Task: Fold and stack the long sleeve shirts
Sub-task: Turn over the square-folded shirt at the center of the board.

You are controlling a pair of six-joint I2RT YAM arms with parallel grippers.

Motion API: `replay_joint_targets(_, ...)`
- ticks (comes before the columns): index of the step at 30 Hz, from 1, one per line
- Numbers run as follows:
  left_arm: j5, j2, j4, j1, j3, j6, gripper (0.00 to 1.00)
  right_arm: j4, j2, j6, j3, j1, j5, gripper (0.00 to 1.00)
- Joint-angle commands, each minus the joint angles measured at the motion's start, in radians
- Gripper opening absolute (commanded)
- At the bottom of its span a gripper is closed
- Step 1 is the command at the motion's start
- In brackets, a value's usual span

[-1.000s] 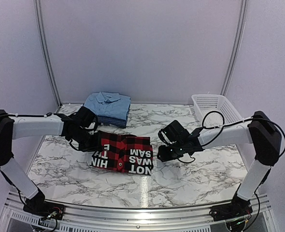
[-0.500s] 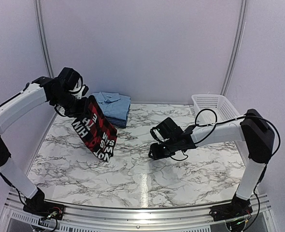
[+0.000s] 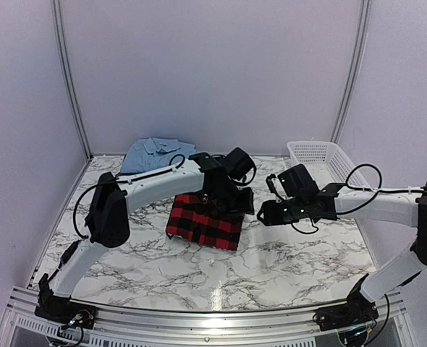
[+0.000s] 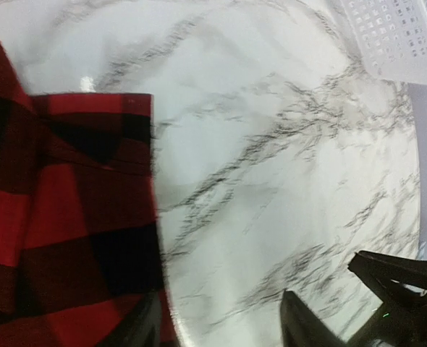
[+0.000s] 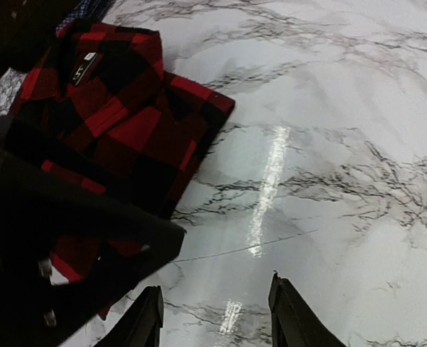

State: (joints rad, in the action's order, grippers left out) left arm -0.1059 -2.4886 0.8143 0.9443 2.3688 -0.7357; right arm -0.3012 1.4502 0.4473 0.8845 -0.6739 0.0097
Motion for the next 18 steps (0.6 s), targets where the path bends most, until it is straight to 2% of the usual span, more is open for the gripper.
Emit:
replay_joint_targets(1, -0.022, -0.051, -0.086, 0.032, 0.129, -0.123, 0.65, -0.027, -0.075, -0.011, -0.063, 0.058, 0.014, 0.47)
replay_joint_targets(3, -0.008, 0.005, -0.124, 0.033, 0.059, -0.092, 0.69, -0.012, -0.072, -0.010, -0.072, 0.059, -0.017, 0.48)
replay_joint_targets(7, 0.078, 0.181, -0.141, 0.020, -0.106, -0.033, 0.69, 0.072, -0.014, 0.006, -0.061, 0.054, -0.114, 0.49)
replay_joint_targets(11, 0.188, 0.373, -0.152, -0.039, -0.380, -0.013, 0.69, 0.131, 0.094, 0.022, -0.002, 0.029, -0.153, 0.50)
replay_joint_targets(18, 0.182, 0.624, -0.251, -0.176, -0.813, 0.052, 0.68, 0.173, 0.279, 0.055, 0.129, -0.029, -0.126, 0.55)
